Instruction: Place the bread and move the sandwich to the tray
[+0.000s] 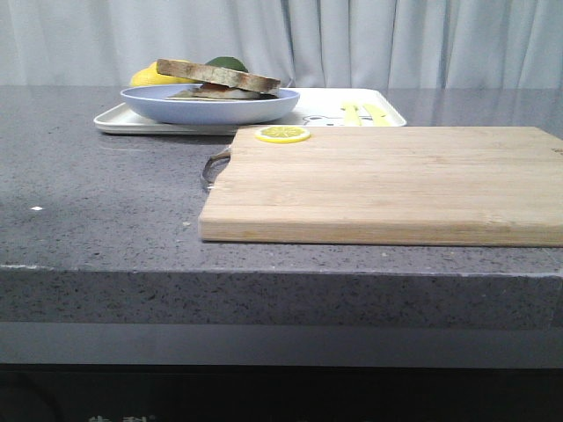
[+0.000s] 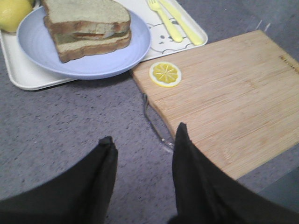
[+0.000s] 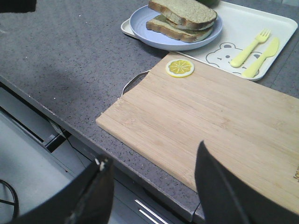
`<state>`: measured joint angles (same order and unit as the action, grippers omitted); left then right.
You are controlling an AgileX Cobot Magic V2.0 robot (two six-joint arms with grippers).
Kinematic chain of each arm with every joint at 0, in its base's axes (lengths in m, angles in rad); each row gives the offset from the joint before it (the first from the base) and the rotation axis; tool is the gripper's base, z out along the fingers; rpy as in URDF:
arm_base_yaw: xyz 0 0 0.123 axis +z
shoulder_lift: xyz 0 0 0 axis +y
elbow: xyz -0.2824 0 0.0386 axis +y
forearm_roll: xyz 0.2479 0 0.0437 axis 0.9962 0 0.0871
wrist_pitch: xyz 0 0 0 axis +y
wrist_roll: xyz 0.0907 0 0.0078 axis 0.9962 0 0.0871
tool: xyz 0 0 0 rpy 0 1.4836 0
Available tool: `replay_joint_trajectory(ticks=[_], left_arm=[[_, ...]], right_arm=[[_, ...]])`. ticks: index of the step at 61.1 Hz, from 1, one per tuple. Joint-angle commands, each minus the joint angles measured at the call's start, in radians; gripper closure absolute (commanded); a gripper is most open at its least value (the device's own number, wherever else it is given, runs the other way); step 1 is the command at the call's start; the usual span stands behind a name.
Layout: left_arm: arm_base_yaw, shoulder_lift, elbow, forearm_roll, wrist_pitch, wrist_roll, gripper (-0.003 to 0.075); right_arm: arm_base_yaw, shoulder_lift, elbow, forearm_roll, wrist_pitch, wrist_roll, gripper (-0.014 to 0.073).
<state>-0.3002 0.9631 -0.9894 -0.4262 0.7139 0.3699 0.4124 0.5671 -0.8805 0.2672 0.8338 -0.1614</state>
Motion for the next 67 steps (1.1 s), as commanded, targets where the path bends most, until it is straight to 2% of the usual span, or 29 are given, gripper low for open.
replay_joint_trajectory(ticks=[1,10,25,49,53,56,60,67], left_arm=[[-0.008,-0.098,0.069,0.045,-0.112,0.006,0.0426],[-0.008,-0.245,0.206,0.079,-0.154,0.006,0.0426],[-0.008,-0.416,0.306,0.070,-0.156,0.003,0.0426],[-0.008,-0.433,0.317,0.068,-0.154,0.003,0.0426],[-0.008,-0.433,0.317,0.068,-0.154,0.003,0.0448],[-0.008,-0.433,0.317,0.068,-0.154,0.003,0.0489],[-0.008,-0.433,0.317,0.068,-0.154,0.003,0.0561],[-0.008,-0.433,0.317,0.068,-0.154,0.003,0.0694]], right_arm=[[0.000,0.002,-0.026,0.015,-0.066,-0.003,0.0180],[0.000,0.002,-0.026,0.015,-0.066,-0.003,0.0180],[0.000,0.002,-0.026,0.015,-0.066,-0.003,0.0180],[0.000,0.002,-0.026,0.016,-0.063,-0.003,0.0180],[0.000,0.002,-0.026,0.016,-0.053,-0.003,0.0187],[0.000,0.002,-0.026,0.016,-0.053,-0.003,0.0221],[0.000,0.002,-0.026,0.016,-0.052,-0.003,0.0309],[0.000,0.002,-0.026,0.016,-0.049,-0.003,0.0506]])
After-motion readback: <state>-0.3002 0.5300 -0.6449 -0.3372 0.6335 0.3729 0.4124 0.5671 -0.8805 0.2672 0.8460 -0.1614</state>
